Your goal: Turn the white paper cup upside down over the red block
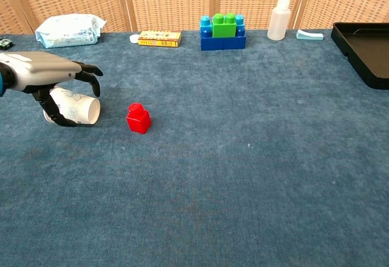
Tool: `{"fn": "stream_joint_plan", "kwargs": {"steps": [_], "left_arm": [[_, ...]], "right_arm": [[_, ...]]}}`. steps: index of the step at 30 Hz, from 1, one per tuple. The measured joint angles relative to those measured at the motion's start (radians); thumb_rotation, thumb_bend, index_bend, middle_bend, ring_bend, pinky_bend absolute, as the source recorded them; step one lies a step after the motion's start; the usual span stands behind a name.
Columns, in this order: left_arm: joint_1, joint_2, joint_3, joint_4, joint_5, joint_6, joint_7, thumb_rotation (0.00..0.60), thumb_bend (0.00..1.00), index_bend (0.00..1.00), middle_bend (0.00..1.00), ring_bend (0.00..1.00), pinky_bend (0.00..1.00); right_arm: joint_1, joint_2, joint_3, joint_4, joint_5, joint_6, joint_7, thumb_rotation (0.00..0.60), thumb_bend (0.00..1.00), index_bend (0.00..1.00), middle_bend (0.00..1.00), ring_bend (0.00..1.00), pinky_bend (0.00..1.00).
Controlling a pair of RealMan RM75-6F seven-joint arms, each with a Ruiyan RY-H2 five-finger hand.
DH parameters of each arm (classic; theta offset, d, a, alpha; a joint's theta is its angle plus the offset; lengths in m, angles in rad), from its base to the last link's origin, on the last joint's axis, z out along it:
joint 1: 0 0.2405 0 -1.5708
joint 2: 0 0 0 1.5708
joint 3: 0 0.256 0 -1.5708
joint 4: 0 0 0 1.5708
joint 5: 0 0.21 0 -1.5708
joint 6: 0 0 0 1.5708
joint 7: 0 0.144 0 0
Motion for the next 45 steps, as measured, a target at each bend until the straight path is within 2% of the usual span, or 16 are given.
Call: {"fn": "stream_joint_plan", "kwargs": {"steps": [6, 13, 17, 23, 30, 37, 45], "left_arm": [[0.001, -0.043, 0.000, 0.037, -0.003, 0.030, 0.042, 0.412, 0.23, 0.29, 0.03, 0.00, 0.07], [0.010, -0.067, -0.016, 0.058, 0.009, 0.037, 0.024, 0.415, 0.23, 0.35, 0.03, 0.00, 0.07], [0.014, -0.071, -0.023, 0.061, 0.015, 0.035, 0.013, 0.464, 0.24, 0.39, 0.03, 0.00, 0.07], [0.019, -0.073, -0.028, 0.064, 0.018, 0.026, 0.005, 0.494, 0.24, 0.43, 0.04, 0.00, 0.07], [0.025, -0.067, -0.042, 0.060, 0.015, 0.026, -0.015, 0.491, 0.24, 0.46, 0.06, 0.00, 0.07], [0.045, -0.030, -0.093, 0.023, 0.036, 0.023, -0.167, 0.504, 0.25, 0.48, 0.08, 0.00, 0.07], [0.088, 0.022, -0.177, -0.031, 0.090, -0.006, -0.508, 0.496, 0.25, 0.48, 0.08, 0.00, 0.07]], "right_arm": [[-0.008, 0.006, 0.002, -0.002, 0.002, 0.011, 0.008, 0.354, 0.33, 0.35, 0.38, 0.37, 0.38], [-0.012, 0.008, 0.004, -0.001, 0.004, 0.015, 0.013, 0.354, 0.33, 0.35, 0.39, 0.37, 0.38], [-0.013, 0.007, 0.006, 0.000, 0.004, 0.016, 0.014, 0.356, 0.33, 0.35, 0.39, 0.37, 0.39], [-0.014, 0.006, 0.007, 0.002, 0.003, 0.017, 0.018, 0.357, 0.33, 0.36, 0.39, 0.37, 0.39], [-0.016, 0.004, 0.009, 0.006, 0.000, 0.022, 0.022, 0.355, 0.33, 0.36, 0.39, 0.37, 0.39], [-0.011, 0.000, 0.011, 0.006, -0.006, 0.019, 0.021, 0.354, 0.33, 0.36, 0.39, 0.37, 0.39], [-0.003, -0.007, 0.010, 0.004, -0.015, 0.011, 0.015, 0.353, 0.33, 0.36, 0.39, 0.37, 0.39]]}}
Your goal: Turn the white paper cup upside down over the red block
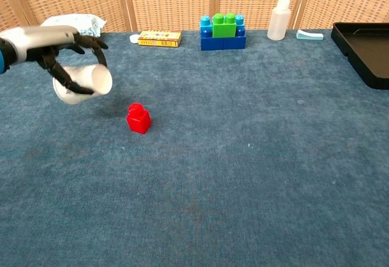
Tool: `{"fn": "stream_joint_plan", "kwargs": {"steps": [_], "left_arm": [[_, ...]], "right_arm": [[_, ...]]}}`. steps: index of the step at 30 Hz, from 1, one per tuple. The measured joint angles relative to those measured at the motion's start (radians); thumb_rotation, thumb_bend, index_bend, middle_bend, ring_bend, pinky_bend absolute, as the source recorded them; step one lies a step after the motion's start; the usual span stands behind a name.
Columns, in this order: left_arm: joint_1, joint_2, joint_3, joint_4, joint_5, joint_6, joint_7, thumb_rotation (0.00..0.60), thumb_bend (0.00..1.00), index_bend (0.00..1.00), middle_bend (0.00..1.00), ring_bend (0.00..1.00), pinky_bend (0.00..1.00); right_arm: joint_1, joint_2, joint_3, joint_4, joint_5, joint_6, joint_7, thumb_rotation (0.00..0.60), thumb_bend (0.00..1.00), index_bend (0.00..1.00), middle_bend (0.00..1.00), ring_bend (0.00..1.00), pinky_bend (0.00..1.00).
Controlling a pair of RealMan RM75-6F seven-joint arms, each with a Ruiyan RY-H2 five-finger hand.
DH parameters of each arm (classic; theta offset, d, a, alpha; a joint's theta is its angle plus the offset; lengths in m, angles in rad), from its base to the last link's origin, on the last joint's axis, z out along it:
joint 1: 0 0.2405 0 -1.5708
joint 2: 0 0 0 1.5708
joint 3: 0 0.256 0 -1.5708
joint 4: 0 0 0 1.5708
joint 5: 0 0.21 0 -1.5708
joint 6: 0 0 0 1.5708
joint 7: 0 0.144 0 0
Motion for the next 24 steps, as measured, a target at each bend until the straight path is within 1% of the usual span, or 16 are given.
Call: {"fn": "stream_joint_plan", "kwargs": {"steps": [1, 2, 4, 8, 14, 17, 20, 24], "left_arm": [[0.006, 0.003, -0.009, -0.003, 0.007, -0.004, -0.043, 0.494, 0.25, 0.48, 0.08, 0.00, 0.07], [0.016, 0.006, -0.023, -0.007, 0.018, -0.013, -0.117, 0.495, 0.25, 0.48, 0.08, 0.00, 0.07], [0.026, 0.009, -0.038, -0.010, 0.026, -0.024, -0.190, 0.495, 0.25, 0.48, 0.08, 0.00, 0.07], [0.052, 0.011, -0.075, -0.013, 0.046, -0.070, -0.399, 0.496, 0.24, 0.48, 0.08, 0.00, 0.07], [0.081, 0.002, -0.123, -0.009, 0.096, -0.136, -0.647, 0.492, 0.24, 0.48, 0.08, 0.00, 0.07], [0.090, -0.006, -0.142, -0.007, 0.126, -0.158, -0.740, 0.493, 0.24, 0.48, 0.08, 0.00, 0.07], [0.092, -0.022, -0.152, 0.005, 0.170, -0.178, -0.806, 0.495, 0.23, 0.48, 0.08, 0.00, 0.07], [0.086, -0.061, -0.153, 0.039, 0.205, -0.186, -0.840, 0.499, 0.22, 0.48, 0.08, 0.00, 0.07]], "right_arm": [[0.000, 0.000, 0.000, 0.000, -0.001, 0.000, -0.001, 0.352, 0.33, 0.36, 0.39, 0.37, 0.39], [0.000, 0.000, 0.000, -0.001, -0.001, 0.001, -0.001, 0.352, 0.33, 0.36, 0.39, 0.37, 0.39], [0.000, -0.001, 0.000, -0.001, -0.002, 0.001, -0.002, 0.352, 0.33, 0.36, 0.39, 0.37, 0.39], [0.001, -0.001, -0.001, -0.004, -0.005, 0.000, -0.006, 0.355, 0.33, 0.36, 0.39, 0.37, 0.39], [0.001, 0.000, -0.001, -0.005, -0.003, -0.001, -0.005, 0.354, 0.33, 0.36, 0.39, 0.37, 0.39], [0.001, 0.000, 0.000, -0.005, -0.002, -0.001, -0.005, 0.355, 0.33, 0.36, 0.39, 0.37, 0.39], [0.001, 0.001, 0.001, -0.004, 0.000, -0.001, -0.003, 0.356, 0.33, 0.36, 0.39, 0.37, 0.39], [-0.001, 0.004, 0.000, -0.003, 0.001, 0.000, 0.003, 0.354, 0.33, 0.36, 0.39, 0.37, 0.39]]}}
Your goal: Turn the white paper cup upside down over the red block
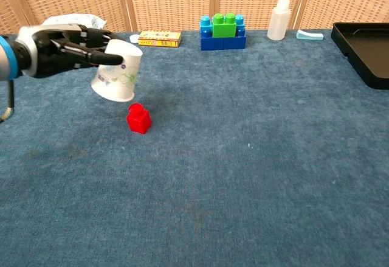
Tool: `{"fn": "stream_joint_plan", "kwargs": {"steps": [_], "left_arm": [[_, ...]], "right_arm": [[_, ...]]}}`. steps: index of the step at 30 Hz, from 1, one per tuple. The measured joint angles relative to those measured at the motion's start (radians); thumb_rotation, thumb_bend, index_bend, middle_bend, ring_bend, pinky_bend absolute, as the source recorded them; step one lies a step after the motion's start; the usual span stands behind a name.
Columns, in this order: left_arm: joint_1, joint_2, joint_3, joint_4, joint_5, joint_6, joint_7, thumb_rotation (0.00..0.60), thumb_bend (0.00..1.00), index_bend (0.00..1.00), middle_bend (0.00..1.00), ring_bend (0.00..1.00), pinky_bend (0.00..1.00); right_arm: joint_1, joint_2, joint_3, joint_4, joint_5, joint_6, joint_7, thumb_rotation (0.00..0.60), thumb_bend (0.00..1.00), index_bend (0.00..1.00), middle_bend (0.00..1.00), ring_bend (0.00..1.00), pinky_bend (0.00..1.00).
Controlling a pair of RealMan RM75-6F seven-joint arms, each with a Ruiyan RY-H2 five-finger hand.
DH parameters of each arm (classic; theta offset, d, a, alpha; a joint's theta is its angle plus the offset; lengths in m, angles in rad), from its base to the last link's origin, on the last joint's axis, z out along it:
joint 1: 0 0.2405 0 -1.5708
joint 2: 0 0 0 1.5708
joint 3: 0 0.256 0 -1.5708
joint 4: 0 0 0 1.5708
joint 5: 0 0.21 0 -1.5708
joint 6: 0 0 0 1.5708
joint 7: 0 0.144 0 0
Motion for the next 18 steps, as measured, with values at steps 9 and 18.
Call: {"fn": "stream_joint_plan", "kwargs": {"steps": [9, 18], "left_arm": [[-0.029, -0.086, 0.007, 0.078, 0.036, -0.005, -0.050, 0.498, 0.21, 0.48, 0.08, 0.00, 0.07], [-0.059, -0.138, 0.023, 0.137, 0.078, -0.015, -0.112, 0.493, 0.20, 0.48, 0.08, 0.00, 0.07]], "right_arm": [[-0.010, 0.011, -0.002, 0.001, 0.005, 0.009, 0.012, 0.354, 0.33, 0.36, 0.39, 0.37, 0.39], [-0.019, 0.019, -0.002, 0.001, 0.010, 0.016, 0.021, 0.352, 0.33, 0.36, 0.39, 0.37, 0.39]]}}
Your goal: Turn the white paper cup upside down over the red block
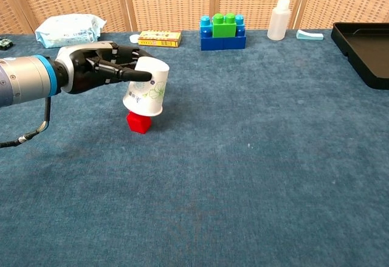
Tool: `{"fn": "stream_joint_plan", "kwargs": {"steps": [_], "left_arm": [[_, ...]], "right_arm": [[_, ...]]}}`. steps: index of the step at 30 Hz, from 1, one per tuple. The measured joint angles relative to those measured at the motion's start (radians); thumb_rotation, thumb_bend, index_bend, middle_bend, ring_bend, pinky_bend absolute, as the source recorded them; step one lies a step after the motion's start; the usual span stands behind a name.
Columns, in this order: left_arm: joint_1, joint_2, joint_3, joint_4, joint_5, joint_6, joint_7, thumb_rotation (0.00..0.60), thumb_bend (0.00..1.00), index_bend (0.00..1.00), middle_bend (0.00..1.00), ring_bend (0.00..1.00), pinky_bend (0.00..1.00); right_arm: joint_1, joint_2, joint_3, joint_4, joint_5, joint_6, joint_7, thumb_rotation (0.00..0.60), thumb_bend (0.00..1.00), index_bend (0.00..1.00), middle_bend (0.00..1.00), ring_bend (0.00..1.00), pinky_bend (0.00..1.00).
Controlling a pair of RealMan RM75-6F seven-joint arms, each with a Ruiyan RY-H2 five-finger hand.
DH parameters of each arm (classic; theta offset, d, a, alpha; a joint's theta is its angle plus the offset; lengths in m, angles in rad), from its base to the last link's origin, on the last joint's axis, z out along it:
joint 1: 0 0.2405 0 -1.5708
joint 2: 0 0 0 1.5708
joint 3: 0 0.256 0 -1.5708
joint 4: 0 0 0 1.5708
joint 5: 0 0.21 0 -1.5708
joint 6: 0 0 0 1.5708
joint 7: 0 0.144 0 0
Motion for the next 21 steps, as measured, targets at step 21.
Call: {"fn": "stream_joint_plan", "kwargs": {"steps": [21], "left_arm": [[-0.012, 0.027, 0.081, 0.041, 0.087, 0.042, 0.042, 0.501, 0.14, 0.19, 0.03, 0.00, 0.02]], "right_arm": [[-0.012, 0.009, 0.002, -0.006, -0.012, 0.022, 0.062, 0.353, 0.33, 0.36, 0.41, 0.37, 0.39]]}}
